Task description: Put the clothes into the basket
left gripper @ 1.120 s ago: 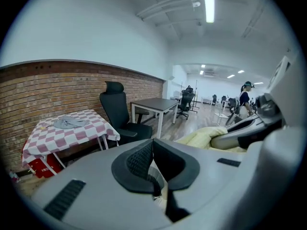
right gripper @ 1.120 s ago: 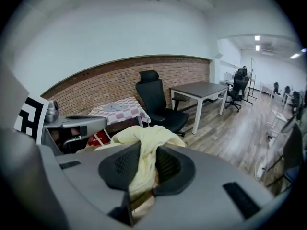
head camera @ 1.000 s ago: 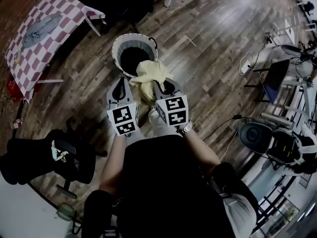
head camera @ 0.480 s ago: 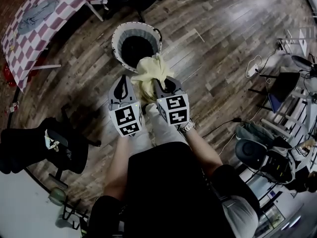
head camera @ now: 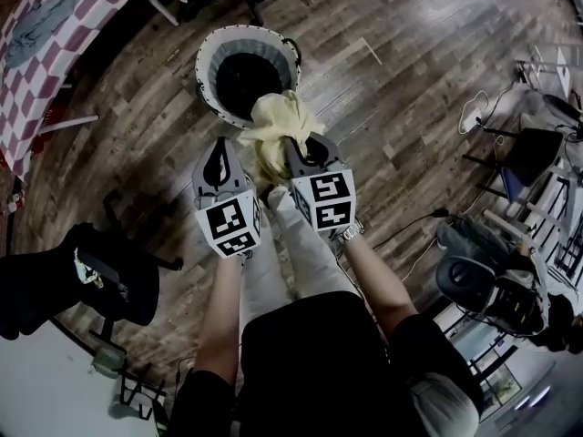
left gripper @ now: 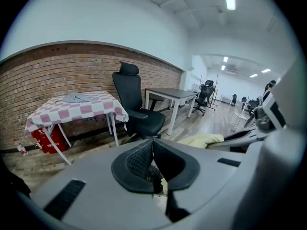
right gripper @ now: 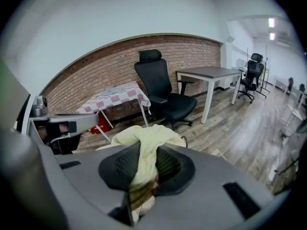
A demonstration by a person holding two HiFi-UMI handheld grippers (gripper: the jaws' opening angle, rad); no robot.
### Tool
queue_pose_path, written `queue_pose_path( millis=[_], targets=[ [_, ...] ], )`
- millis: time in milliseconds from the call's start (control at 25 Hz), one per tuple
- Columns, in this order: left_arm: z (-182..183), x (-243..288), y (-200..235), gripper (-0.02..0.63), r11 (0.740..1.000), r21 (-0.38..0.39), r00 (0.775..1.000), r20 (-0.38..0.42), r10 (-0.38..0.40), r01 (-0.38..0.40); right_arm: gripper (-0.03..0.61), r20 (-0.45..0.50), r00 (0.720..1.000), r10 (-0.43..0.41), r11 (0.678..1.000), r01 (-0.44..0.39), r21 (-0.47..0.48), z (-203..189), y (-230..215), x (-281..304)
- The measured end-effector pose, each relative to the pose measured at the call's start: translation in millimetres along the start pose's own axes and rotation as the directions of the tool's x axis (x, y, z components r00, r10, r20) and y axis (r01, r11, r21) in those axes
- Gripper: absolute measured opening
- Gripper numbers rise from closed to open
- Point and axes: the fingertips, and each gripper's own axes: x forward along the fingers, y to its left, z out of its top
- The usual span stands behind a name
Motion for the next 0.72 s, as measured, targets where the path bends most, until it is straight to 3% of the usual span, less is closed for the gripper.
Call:
queue_pose_path(
  millis=[320, 720],
  targets=[
    [-48, 41, 13, 0.014, 1.0, 0.007, 0.999, -0.033, -0.02, 0.021, 0.074, 0.0, 0.999, -0.049, 0.998, 0.049, 0.026, -21, -19, 51],
    [-87, 86, 7, 0.014, 0.992, 0.064, 0.993, -0.044, -0.105, 0.108, 0.074, -0.032, 0.996, -0.08, 0.996, 0.081, 0.043, -65, -33, 106]
  ],
)
